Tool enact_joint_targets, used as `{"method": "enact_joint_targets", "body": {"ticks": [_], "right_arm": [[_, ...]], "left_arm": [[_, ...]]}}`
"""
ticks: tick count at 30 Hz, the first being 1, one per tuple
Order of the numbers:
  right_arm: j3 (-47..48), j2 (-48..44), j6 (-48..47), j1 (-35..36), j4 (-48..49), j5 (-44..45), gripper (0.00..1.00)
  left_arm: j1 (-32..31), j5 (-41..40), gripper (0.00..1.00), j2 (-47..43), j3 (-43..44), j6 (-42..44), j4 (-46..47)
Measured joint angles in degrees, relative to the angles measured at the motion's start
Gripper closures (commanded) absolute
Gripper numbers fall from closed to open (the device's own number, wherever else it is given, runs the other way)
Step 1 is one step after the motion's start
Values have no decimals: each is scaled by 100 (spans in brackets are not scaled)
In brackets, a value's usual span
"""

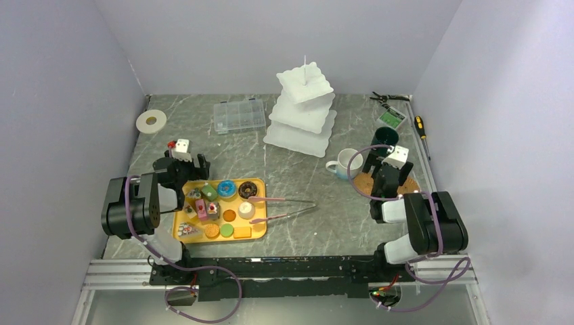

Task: Serve the afternoon tea
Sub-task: Pick up the clamp from the tray.

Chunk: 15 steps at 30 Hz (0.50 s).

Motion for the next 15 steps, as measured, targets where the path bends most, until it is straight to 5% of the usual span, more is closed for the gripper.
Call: {"method": "enact_joint_targets", "body": {"ticks": [6, 15], "right_arm": [[164, -831, -151, 256, -763, 37, 0], [1711, -2671, 234, 1368, -3254, -953, 0]], "left_arm": [[140, 81, 6, -214, 31, -162, -308], [284, 573, 6, -1360, 1867, -9, -3241]]}}
